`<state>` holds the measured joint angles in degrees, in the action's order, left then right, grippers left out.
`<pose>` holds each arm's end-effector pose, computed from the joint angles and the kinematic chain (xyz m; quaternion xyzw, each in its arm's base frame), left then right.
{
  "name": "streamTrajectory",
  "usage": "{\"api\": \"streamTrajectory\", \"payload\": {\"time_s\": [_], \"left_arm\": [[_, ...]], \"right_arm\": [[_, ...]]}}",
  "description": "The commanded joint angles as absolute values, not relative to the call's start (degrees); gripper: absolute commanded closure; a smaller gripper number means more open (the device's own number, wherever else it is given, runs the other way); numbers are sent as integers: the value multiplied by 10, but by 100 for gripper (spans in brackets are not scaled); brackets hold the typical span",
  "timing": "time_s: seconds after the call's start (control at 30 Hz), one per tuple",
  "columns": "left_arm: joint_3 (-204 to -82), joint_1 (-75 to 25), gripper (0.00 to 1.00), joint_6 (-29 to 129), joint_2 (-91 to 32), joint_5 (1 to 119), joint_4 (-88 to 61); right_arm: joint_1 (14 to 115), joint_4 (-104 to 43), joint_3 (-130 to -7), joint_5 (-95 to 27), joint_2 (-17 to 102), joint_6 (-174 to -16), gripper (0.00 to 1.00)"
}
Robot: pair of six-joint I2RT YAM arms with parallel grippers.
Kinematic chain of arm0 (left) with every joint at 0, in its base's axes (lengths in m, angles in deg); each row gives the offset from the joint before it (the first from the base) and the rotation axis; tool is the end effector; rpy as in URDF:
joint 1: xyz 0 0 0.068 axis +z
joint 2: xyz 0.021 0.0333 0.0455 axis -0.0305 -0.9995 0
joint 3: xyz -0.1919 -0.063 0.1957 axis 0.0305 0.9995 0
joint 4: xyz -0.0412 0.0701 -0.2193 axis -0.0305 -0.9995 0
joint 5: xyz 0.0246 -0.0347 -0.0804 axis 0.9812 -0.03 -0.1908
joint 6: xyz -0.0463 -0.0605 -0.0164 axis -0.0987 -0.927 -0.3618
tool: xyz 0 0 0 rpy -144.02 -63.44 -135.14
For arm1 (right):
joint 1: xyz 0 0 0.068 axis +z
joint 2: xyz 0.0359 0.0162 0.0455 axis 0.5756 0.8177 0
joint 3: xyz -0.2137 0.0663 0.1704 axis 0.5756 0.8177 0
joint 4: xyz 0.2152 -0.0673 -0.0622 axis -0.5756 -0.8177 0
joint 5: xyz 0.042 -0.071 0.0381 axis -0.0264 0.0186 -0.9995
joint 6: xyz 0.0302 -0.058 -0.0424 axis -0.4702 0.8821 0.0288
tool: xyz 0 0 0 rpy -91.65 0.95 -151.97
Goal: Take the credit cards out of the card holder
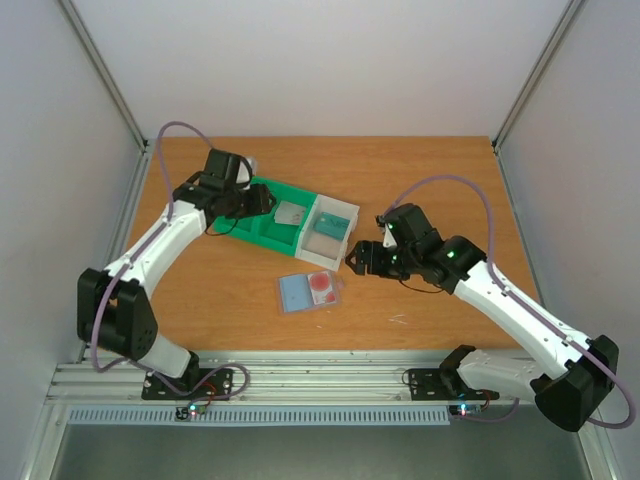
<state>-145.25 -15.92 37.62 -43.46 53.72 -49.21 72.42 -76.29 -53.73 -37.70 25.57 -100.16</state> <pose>0.3114 -0.1169 0.2850 -0.0077 0.9283 -0.2371 0.2862 0.1593 0.1371 0.2989 -0.2369 0.9055 0.2231 0.2725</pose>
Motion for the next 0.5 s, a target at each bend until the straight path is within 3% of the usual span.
{"api": "streamTrajectory", "payload": {"time_s": [0.0, 0.1, 0.23, 0.37, 0.47], "left_arm": [[-1395, -173, 49, 370, -378, 539, -550], [-1350, -195, 49, 365, -328, 540, -556], [-1290, -208, 51, 339, -269, 521, -546], [-1234, -217, 53, 317, -228, 487, -535], [-1178, -221, 53, 304, -192, 472, -514]], "right_arm": [[723, -729, -485, -412, 249, -1028, 23], [725, -699, -454, -437, 255, -1052, 33], [736, -665, -431, -457, 277, -1071, 55], [765, -621, -421, -497, 315, -1071, 58], [803, -598, -424, -462, 345, -1060, 58]]}}
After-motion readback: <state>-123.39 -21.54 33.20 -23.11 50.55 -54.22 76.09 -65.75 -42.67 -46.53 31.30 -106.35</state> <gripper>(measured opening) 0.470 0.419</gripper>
